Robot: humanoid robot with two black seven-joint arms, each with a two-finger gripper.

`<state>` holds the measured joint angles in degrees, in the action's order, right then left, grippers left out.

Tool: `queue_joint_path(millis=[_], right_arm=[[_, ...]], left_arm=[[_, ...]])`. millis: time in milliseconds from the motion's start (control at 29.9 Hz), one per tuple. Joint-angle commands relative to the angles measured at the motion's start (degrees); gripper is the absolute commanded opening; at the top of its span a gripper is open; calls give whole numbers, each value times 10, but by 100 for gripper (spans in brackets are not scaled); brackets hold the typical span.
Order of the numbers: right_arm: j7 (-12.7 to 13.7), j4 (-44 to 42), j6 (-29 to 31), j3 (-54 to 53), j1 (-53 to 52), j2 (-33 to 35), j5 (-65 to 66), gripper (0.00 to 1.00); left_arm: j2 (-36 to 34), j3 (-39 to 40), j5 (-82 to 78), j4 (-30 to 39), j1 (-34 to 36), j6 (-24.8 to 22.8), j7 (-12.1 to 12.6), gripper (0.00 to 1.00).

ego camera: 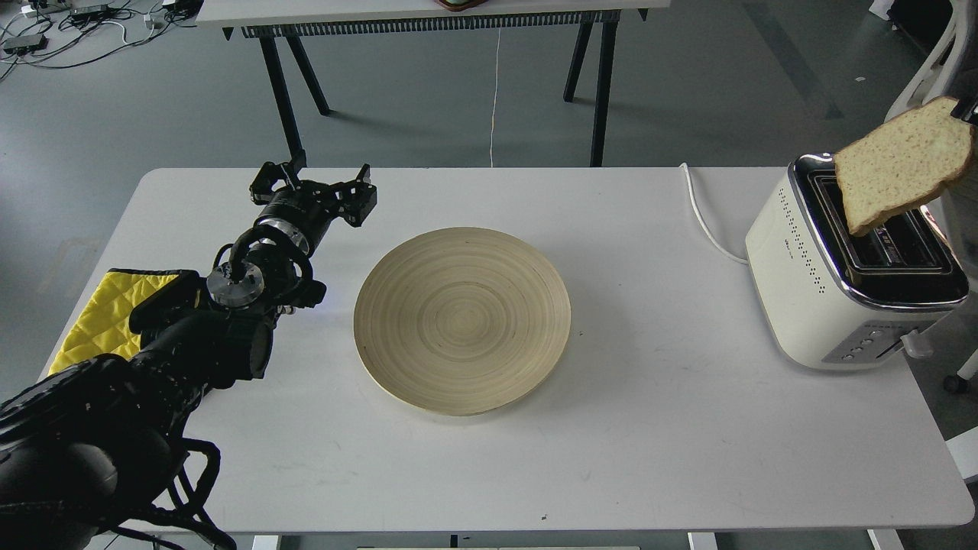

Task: Put bread in toaster with right arm
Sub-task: 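Carry the bread over the toaster and lower it into a slot, then open the right gripper and lift it away from the toaster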

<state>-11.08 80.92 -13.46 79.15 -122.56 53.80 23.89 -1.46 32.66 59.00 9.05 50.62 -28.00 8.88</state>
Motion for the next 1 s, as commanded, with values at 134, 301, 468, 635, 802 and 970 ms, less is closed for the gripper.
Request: queue_joint_path(millis=[134,301,468,635,802,970], right_arm=[[1,6,0,0,4,-2,1,8],[0,14,9,5,4,-2,5,8],[1,15,11,7,6,-3,11,8],[2,15,11,7,10,-4,9,15],[2,14,4,0,24,-5,1,53],[2,13,3,-7,31,-5,-25,89]], left_arm=[[0,-1,0,0,0,0,0,100],[0,0,0,0,0,0,0,100],[0,0,0,0,0,0,0,100],[0,-1,0,0,0,0,0,100],[0,0,0,0,0,0,0,100],[0,-1,0,0,0,0,0,100]])
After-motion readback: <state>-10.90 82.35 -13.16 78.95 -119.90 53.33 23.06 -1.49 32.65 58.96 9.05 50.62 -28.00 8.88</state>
